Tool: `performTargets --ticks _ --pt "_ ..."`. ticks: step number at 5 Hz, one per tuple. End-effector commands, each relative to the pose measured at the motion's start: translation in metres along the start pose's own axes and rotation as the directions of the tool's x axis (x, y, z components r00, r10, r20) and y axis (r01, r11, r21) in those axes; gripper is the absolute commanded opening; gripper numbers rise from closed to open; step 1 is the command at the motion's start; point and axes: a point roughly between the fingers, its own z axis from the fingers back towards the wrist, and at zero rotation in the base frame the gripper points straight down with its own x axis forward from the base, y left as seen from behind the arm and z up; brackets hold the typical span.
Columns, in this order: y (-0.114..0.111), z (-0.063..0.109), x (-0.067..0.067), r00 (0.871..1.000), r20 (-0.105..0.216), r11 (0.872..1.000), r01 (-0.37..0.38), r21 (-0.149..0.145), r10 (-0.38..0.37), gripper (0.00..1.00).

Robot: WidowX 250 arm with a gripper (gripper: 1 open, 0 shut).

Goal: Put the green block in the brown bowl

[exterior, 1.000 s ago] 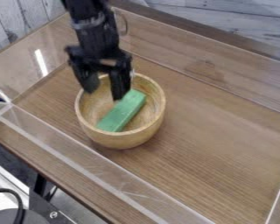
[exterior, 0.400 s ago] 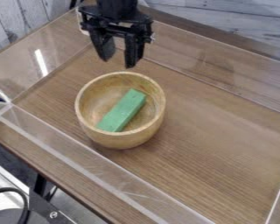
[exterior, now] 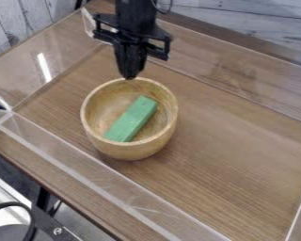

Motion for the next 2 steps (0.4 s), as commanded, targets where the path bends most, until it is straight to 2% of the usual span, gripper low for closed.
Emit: performTargets --ticks 1,2 --pt "0.0121 0.0129 0.0045 0.999 0.000 0.998 -0.043 0.042 0.043 0.00" --pt "0.0189 0.0140 0.0036 0.996 -0.050 0.995 -0.075 0.070 0.079 0.00"
